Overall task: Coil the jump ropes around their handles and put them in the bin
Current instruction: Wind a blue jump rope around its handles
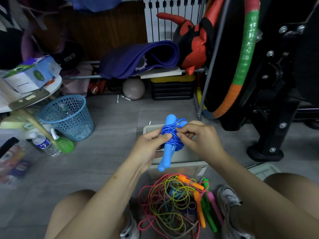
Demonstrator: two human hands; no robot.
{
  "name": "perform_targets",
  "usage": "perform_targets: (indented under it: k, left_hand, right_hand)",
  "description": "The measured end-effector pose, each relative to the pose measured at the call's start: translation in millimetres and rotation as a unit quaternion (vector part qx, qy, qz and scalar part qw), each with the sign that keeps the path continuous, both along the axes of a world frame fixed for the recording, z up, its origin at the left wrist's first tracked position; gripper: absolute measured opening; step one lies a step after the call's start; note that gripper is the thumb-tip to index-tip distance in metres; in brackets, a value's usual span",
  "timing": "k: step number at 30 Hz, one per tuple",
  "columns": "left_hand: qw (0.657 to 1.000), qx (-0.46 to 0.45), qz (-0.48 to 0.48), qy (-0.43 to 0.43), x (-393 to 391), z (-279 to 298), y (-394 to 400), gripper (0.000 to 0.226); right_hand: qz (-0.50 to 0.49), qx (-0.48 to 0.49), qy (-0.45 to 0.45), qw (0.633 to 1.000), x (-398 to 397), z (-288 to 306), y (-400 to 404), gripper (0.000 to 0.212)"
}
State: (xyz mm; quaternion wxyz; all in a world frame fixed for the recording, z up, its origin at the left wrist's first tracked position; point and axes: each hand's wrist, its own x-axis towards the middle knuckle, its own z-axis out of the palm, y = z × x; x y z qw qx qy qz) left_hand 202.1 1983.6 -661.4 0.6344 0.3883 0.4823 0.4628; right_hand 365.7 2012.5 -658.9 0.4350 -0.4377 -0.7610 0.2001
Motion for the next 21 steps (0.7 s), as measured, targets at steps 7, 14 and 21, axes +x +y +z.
perform_targets:
  k: [7, 14, 21]
  left_hand:
    - [0.999, 0.01, 0.021, 0.03, 5.4, -1.5, -2.5, 0.024]
    - [0.998, -0.006, 0.049, 0.04, 4.3, -3.5, 1.3, 0.015]
    - [0.999, -0.009, 0.019, 0.028, 3.9, -0.7, 2.3, 0.019]
  right_hand:
    - [-0.013, 0.046, -0.078, 0.996, -1.5, -2.7, -1.0, 0.007]
    - [0.025, 0.04, -0.108, 0.993, -1.8, -2.0, 0.7, 0.013]
    - [-0.019, -0.079, -0.007, 0.997, 1.2, 3.1, 1.2, 0.011]
